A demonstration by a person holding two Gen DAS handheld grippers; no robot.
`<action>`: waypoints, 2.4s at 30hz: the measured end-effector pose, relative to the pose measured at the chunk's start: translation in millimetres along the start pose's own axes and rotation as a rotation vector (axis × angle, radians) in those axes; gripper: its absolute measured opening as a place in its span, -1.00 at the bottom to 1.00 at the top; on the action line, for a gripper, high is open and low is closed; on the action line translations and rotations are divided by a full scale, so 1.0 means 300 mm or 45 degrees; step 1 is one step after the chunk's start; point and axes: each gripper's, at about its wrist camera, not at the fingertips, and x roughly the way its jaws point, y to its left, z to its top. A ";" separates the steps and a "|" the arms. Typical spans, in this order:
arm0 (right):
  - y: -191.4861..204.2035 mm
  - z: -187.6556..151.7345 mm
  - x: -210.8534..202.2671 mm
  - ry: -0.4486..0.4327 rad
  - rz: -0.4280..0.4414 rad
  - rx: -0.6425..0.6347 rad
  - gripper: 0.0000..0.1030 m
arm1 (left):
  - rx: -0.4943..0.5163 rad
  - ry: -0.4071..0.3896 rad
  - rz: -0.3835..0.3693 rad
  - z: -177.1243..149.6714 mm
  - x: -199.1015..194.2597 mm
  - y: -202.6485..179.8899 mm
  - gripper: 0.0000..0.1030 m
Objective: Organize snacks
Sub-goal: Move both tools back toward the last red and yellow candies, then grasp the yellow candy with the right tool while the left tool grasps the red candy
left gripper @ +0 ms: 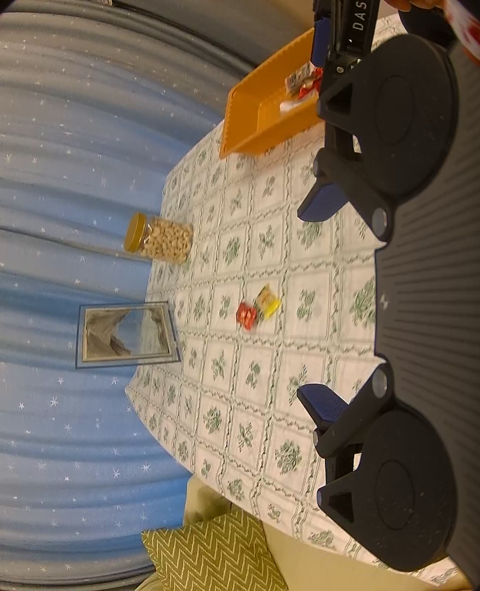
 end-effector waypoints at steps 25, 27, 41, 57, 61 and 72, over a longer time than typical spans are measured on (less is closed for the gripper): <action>0.159 0.137 0.578 0.126 0.304 -0.082 0.35 | 0.025 0.002 0.141 0.119 0.387 0.259 0.83; 0.173 0.140 0.628 0.159 0.327 -0.077 0.21 | 0.029 0.016 0.141 0.133 0.425 0.271 0.84; 0.280 0.160 0.854 0.171 0.294 -0.074 0.00 | -0.014 0.099 0.158 0.159 0.587 0.349 0.84; 0.293 0.146 0.863 0.113 0.081 -0.151 -0.57 | -0.015 0.115 0.084 0.161 0.644 0.323 0.85; 0.218 0.194 0.825 0.093 0.032 -0.095 -0.57 | 0.106 0.096 0.003 0.159 0.672 0.254 0.85; 0.029 0.257 0.775 0.086 -0.011 0.051 -0.57 | 0.235 0.080 -0.148 0.173 0.805 0.129 0.49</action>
